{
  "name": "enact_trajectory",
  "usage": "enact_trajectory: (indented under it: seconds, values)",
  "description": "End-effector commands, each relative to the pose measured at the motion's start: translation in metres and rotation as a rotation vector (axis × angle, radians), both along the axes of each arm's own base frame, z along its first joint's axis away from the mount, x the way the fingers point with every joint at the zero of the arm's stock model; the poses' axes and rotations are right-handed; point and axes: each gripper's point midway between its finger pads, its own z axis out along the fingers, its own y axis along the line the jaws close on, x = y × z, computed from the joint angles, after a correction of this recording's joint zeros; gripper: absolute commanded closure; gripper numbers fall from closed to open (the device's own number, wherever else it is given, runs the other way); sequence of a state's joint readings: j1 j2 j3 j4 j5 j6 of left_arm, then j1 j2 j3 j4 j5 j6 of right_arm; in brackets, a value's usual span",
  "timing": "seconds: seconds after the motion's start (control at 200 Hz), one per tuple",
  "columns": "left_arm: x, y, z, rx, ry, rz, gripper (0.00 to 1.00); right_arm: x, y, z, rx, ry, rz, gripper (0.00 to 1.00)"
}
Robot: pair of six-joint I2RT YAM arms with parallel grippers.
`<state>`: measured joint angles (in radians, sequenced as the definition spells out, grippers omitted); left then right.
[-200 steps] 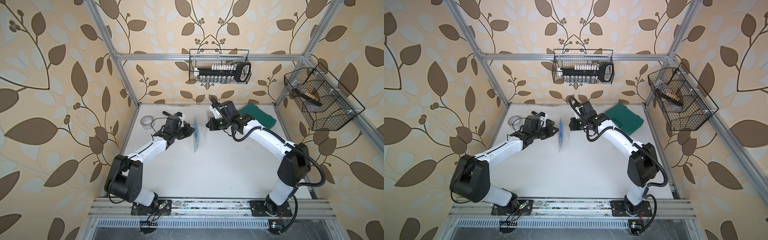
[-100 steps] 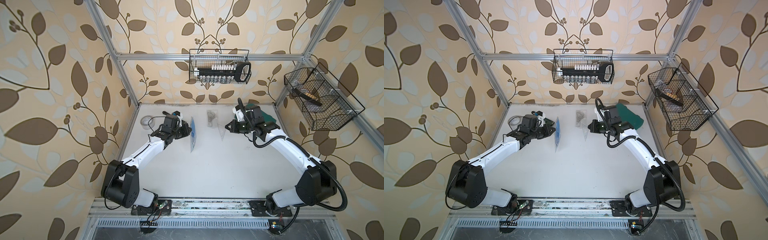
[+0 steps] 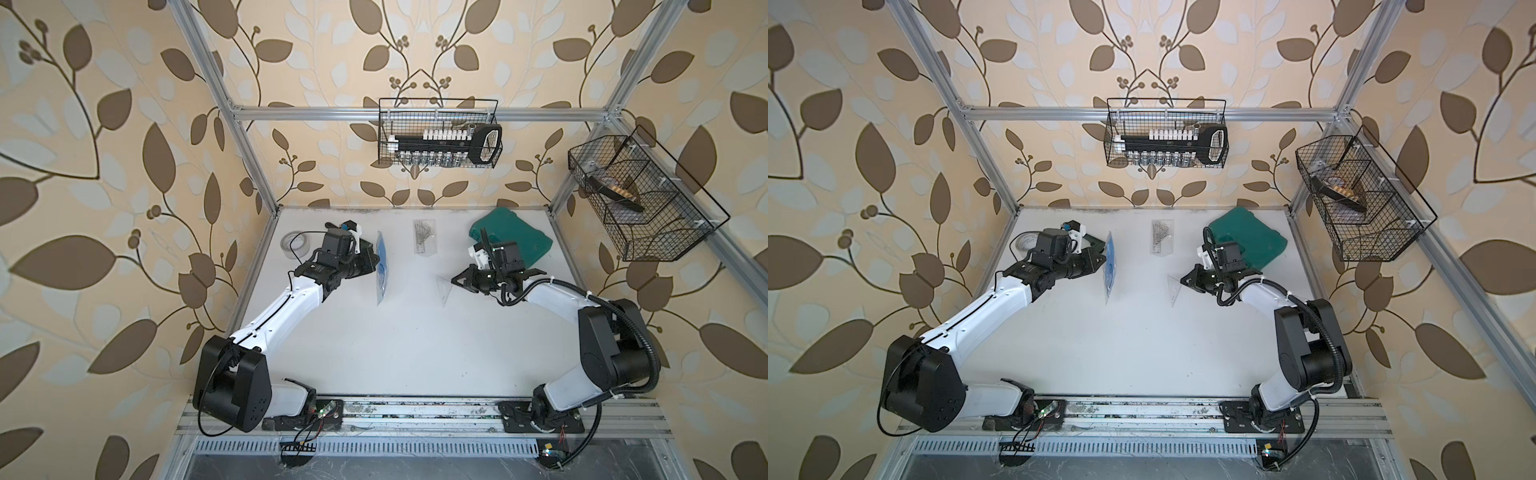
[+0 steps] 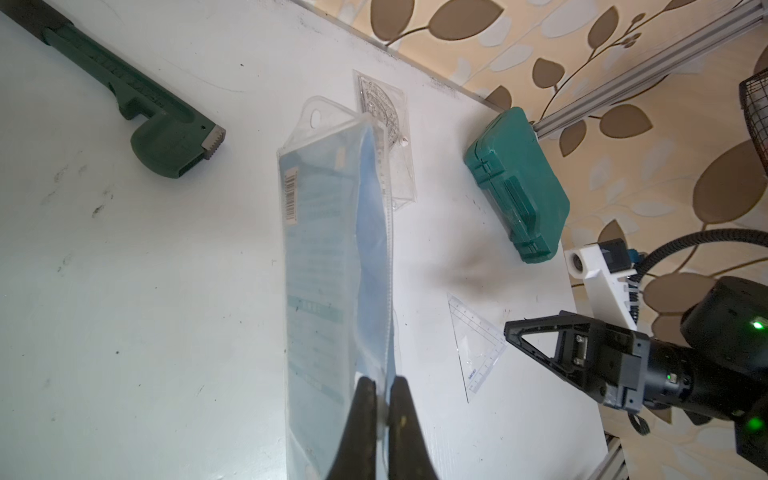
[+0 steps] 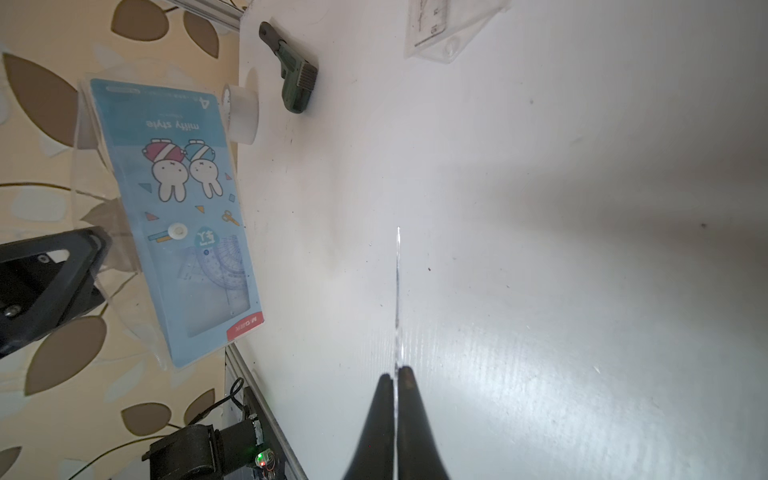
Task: Open the ruler set and take out the ruler
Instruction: Place the ruler at the center of the board.
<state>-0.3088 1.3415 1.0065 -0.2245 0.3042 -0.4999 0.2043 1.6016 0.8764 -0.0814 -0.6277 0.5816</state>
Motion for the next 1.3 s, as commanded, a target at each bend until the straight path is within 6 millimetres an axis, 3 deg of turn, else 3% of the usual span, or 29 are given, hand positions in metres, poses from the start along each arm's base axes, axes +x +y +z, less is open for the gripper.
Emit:
enact_trajectory:
  seconds: [0.0,0.265,0.485,0.805,0.925,1.025,1.135,1.295]
  values:
    - [-0.002,-0.001,0.032,0.004,-0.087,-0.013,1.00,0.002,0.002,-0.010,0.034,0.002,0.002,1.00]
    - [-0.006,0.002,0.029,0.015,-0.077,-0.013,1.00,0.000,-0.007,-0.044,0.010,0.046,-0.025,1.00]
    - [-0.007,0.003,0.030,0.024,-0.079,-0.012,1.00,-0.002,-0.015,-0.057,-0.005,0.069,-0.049,1.00]
    - [-0.006,0.002,0.027,0.021,-0.073,-0.010,1.00,0.002,-0.024,-0.047,-0.058,0.044,-0.063,0.76]
    - [-0.005,0.002,0.027,0.015,-0.075,-0.009,1.00,0.006,-0.030,-0.030,-0.103,0.009,-0.073,0.73]
    - [-0.004,-0.001,0.027,0.005,-0.075,-0.014,1.00,0.009,-0.024,-0.001,-0.097,-0.056,-0.065,0.74]
    - [-0.002,-0.005,0.025,-0.008,-0.072,-0.019,1.00,0.006,0.005,0.038,-0.096,-0.142,-0.004,0.79]
    - [0.000,-0.009,0.021,-0.016,-0.067,-0.022,1.00,-0.004,0.069,0.092,-0.039,-0.245,0.115,0.85]
